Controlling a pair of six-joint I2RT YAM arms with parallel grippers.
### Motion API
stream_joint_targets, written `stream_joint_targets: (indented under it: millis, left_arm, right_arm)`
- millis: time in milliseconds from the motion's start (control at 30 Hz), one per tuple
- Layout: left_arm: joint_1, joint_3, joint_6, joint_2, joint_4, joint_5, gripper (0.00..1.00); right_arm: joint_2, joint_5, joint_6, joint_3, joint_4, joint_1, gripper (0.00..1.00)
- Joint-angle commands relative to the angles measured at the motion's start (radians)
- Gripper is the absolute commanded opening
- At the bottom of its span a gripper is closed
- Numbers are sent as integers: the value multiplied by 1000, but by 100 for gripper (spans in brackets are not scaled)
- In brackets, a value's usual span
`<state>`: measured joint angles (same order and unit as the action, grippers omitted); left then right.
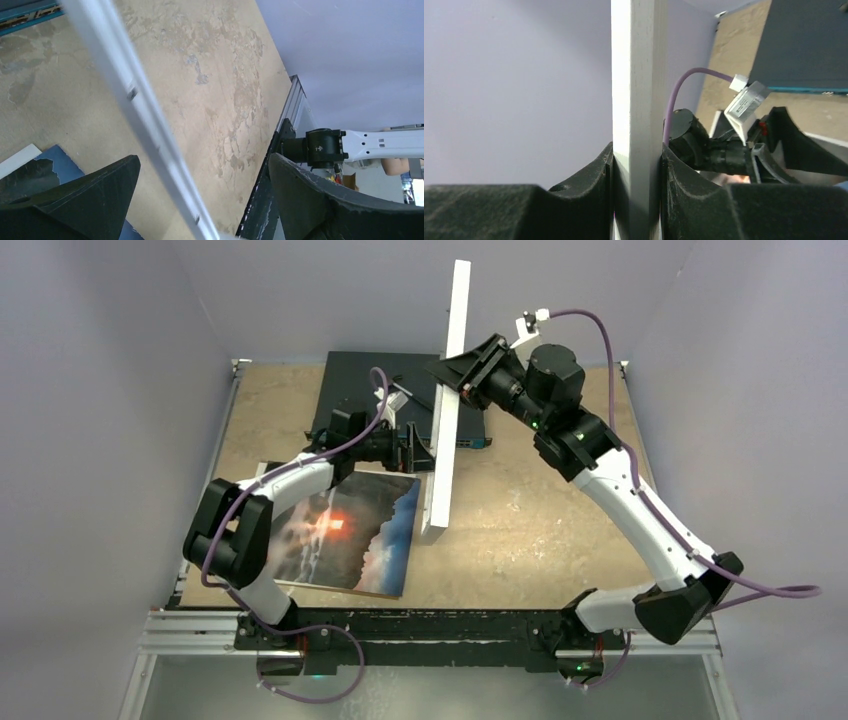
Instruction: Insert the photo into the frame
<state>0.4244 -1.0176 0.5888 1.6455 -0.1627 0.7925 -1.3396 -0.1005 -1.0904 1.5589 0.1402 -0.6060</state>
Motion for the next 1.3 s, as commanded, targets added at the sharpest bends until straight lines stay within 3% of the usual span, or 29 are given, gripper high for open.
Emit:
stream_joint_targets:
  millis: [0,167,433,567,700,867,1067,1167,1267]
  left_arm:
    - [6,9,-2,-8,-89,6,100]
    - [5,25,-26,-20,-79,2,100]
    - [2,56,-212,-60,97,-74,99]
    - [-2,93,-182,-69,65,-51,98]
    - [-3,103,-140,-57,28,-25,91]
    - [-14,95,-133,-56,25,-28,65]
    - [-75,101,-125,-63,17,-74,13]
    - [-109,101,-153,-78,39,-123,9]
    - [-134,88,-186,-80,77,-171,3]
  right_arm:
    - [24,-144,-193,-19,-340,32,0]
    - [-9,-174,-241,-13,-381,34,0]
    - [-16,-185,-273,-18,-423,34,0]
    - [-16,-186,-285,-23,-440,35,0]
    - [-3,-175,-302,-44,-479,34,0]
    - [24,-148,-295,-87,-480,35,0]
    - [48,-160,-285,-155,-453,74,0]
    - [58,-168,-265,-185,-407,105,0]
    - [75,-177,-239,-227,-356,144,17]
